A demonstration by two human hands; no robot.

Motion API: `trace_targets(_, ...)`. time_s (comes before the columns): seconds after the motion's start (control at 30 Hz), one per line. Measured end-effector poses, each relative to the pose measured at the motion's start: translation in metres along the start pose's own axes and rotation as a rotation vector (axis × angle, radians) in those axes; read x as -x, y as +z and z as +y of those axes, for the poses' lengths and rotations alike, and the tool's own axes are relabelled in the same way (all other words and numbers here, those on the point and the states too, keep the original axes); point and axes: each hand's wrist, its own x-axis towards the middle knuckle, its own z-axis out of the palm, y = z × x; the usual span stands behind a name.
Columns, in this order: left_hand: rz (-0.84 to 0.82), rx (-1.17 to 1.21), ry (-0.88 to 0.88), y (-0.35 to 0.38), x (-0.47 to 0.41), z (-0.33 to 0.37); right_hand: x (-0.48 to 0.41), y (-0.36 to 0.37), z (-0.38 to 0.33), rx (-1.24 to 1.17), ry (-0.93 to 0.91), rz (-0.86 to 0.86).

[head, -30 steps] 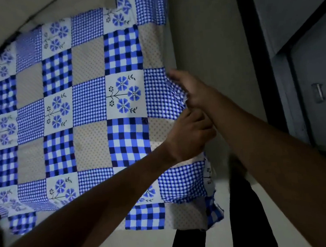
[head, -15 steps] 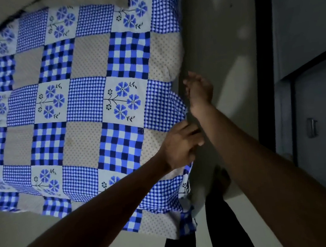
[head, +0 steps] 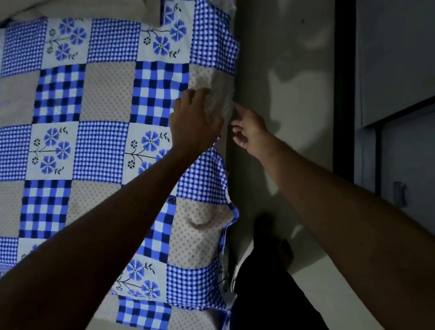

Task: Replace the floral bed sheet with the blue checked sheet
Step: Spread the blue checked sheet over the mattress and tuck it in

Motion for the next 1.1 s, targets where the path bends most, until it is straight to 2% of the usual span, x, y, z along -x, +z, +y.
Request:
trace_targets(0.17,-0.175,-0.333,0.058,0.002,-0.029,0.004,-0.033,0.022,-0.023,0.074,-0.05,0.038)
trace_targets(0.27,-0.275,-0.464,0.032,-0.004,-0.061,0.019,-0.068,0.031,-0.042,0.16,-0.11,0.109)
trace_targets(0.33,-0.345,-0.53,0.078,-0.009,-0.078,0.029,-0.071,0.039,-0.064,0.185,-0.165,0.111)
trace_targets(0.47,-0.493,-0.557,0.203,-0.013,-0.095,0.04,-0.087,0.049,-0.076,0.399,-0.34,0.196)
trace_targets(0.57,-0.56,-0.59,0.262,-0.015,-0.095,0.041,-0.085,0.029,-0.05,0.645,-0.48,0.279)
trace_targets(0.63,-0.585,-0.591,0.321,-0.016,-0.093,0.041,-0.075,0.005,-0.03,0.806,-0.636,0.339)
trace_targets(0.73,-0.619,-0.657,0.42,-0.014,-0.094,0.045,-0.064,-0.003,-0.025,0.797,-0.78,0.391)
trace_targets(0.8,-0.648,-0.624,0.399,-0.015,-0.103,0.052,-0.067,0.0,-0.041,0.797,-0.664,0.34)
trace_targets(0.9,-0.721,-0.473,0.327,-0.007,-0.123,0.054,-0.078,0.002,-0.069,0.999,-0.361,0.062)
trace_targets(0.97,-0.717,-0.405,0.305,-0.001,-0.141,0.053,-0.087,0.001,-0.085,0.917,-0.19,-0.064)
trace_targets(1.03,-0.604,-0.301,0.306,-0.002,-0.164,0.053,-0.097,0.001,-0.104,0.802,-0.112,-0.056)
trace_targets(1.1,-0.396,-0.122,0.298,-0.008,-0.196,0.053,-0.112,0.005,-0.132,0.631,-0.079,-0.013)
